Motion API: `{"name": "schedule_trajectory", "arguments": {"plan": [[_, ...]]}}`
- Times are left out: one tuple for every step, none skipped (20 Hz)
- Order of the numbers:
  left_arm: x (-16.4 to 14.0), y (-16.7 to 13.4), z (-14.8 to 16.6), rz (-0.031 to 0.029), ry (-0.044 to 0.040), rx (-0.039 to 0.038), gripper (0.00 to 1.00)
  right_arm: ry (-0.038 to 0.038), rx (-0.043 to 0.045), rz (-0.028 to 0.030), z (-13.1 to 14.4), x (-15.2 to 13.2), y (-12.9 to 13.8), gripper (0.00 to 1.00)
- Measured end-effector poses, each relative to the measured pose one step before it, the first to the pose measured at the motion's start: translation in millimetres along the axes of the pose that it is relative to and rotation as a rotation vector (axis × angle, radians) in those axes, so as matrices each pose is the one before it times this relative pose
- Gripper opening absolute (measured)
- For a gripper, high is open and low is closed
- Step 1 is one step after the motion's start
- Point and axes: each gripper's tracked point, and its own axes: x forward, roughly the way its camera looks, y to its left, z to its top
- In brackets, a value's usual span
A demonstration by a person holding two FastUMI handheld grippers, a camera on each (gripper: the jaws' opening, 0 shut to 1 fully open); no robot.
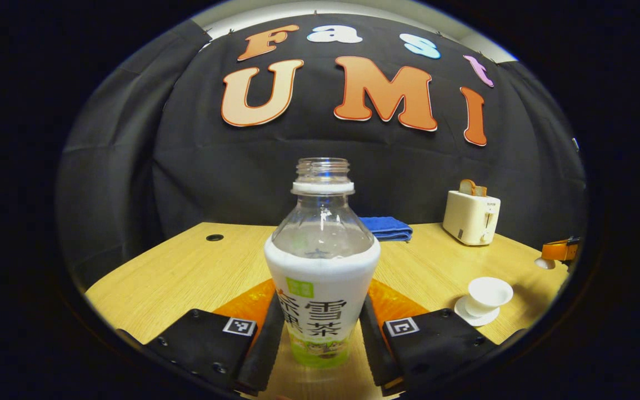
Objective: Open the teacup lid with one hand, grasp the water bottle and pour water into the teacup with the other hand; after pouring, place the water bottle on the coaster and then close the teacup lid.
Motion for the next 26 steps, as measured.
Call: {"name": "schedule_trajectory", "arguments": {"plan": [[0.35,-0.89,0.51,-0.00007,0.00647,0.01720,0.69,-0.00086,0.00135,0.00077,0.52,-0.12,0.67,0.09],[-0.79,-1.93,1.15,0.00048,0.00550,0.02112,0.70,-0.00170,0.00155,0.00230,0.14,-1.09,0.24,0.09],[-0.36,-3.01,5.03,-0.00229,-0.00497,0.02165,0.70,-0.00291,0.00099,-0.00009,1.23,-1.28,-1.02,0.09],[-0.71,-4.19,4.42,-0.00448,-0.00772,0.02238,0.70,-0.00245,0.00138,-0.00042,0.41,-1.16,-0.86,0.09],[-1.69,-5.66,7.43,-0.00874,-0.01084,0.02061,0.70,-0.00196,0.00168,-0.00004,0.63,-1.01,-0.72,0.10],[-2.28,-6.43,6.86,-0.01184,-0.01070,0.01735,0.69,-0.00111,0.00183,-0.00030,-0.54,-0.37,-1.05,0.10],[-0.47,-8.21,5.45,-0.01532,-0.00495,0.01659,0.69,-0.00147,-0.00012,-0.00032,0.60,-0.47,-1.19,0.09],[0.51,-8.03,2.81,-0.01443,-0.00231,0.01654,0.69,-0.00218,-0.00076,-0.00124,-0.36,-1.03,-1.95,0.10],[0.15,-8.44,3.83,-0.01487,-0.00275,0.01745,0.70,-0.00282,-0.00032,0.00026,0.88,-1.44,-2.28,0.10],[1.09,-10.38,2.19,-0.01431,0.00123,0.02153,0.70,-0.00291,0.00173,0.00129,0.15,-1.38,-1.79,0.09],[1.56,-9.14,1.80,-0.01198,0.00316,0.02664,0.70,-0.00201,0.00407,0.00119,0.26,-0.66,-2.07,0.09],[1.86,-8.29,0.36,-0.01116,0.00800,0.03371,0.69,-0.00131,0.00578,0.00073,-0.14,-0.53,-2.30,0.09],[2.47,-6.53,2.50,-0.00657,0.00494,0.04348,0.69,-0.00234,0.00669,0.00082,-0.66,-0.91,-3.26,0.09],[2.87,-5.35,2.56,-0.00339,0.00363,0.04170,0.69,-0.00103,0.00550,0.00068,-0.59,-1.56,-3.34,0.09],[2.58,-3.55,1.91,-0.00374,0.00614,0.04195,0.70,-0.00223,0.00605,-0.00078,-1.01,-0.93,-3.15,0.09],[1.06,-2.49,0.68,-0.00164,0.00590,0.04485,0.70,-0.00141,0.00605,-0.00113,0.09,-0.16,-3.82,0.09],[2.61,-1.38,0.72,0.00011,0.00809,0.04763,0.70,-0.00170,0.00600,-0.00170,0.11,-0.42,-3.80,0.09],[0.08,-3.07,0.08,0.00249,0.00730,0.04645,0.70,-0.00211,0.00611,-0.00170,-0.59,-0.53,-3.86,0.09],[0.40,-3.63,-1.26,0.00354,0.00645,0.04865,0.69,-0.00120,0.00662,-0.00214,-0.68,-1.16,-4.31,0.09],[1.71,-2.48,-2.29,0.00138,0.00553,0.04233,0.70,-0.00162,0.00534,-0.00173,0.37,-0.38,-3.26,0.09],[3.06,-2.46,-0.39,-0.00392,0.00683,0.03927,0.70,-0.00125,0.00525,-0.00208,0.29,-0.23,-3.04,0.09],[3.98,-3.05,1.02,-0.00611,0.00439,0.03873,0.69,-0.00103,0.00560,-0.00207,-0.69,-0.61,-3.09,0.09],[2.93,-3.52,-0.19,-0.00865,0.00456,0.03922,0.70,-0.00030,0.00482,-0.00086,-0.74,-0.63,-2.32,0.09],[3.79,-3.90,-0.98,-0.00783,0.00609,0.04467,0.70,-0.00032,0.00467,-0.00191,-0.40,0.40,-2.22,0.09],[3.37,-3.45,0.39,-0.00652,0.00538,0.05043,0.70,0.00021,0.00411,-0.00122,-0.04,-0.21,-1.81,0.09],[3.28,-1.97,0.16,0.00140,0.00192,0.05212,0.70,-0.00132,0.00456,-0.00122,-0.71,-0.31,-1.85,0.09]]}}
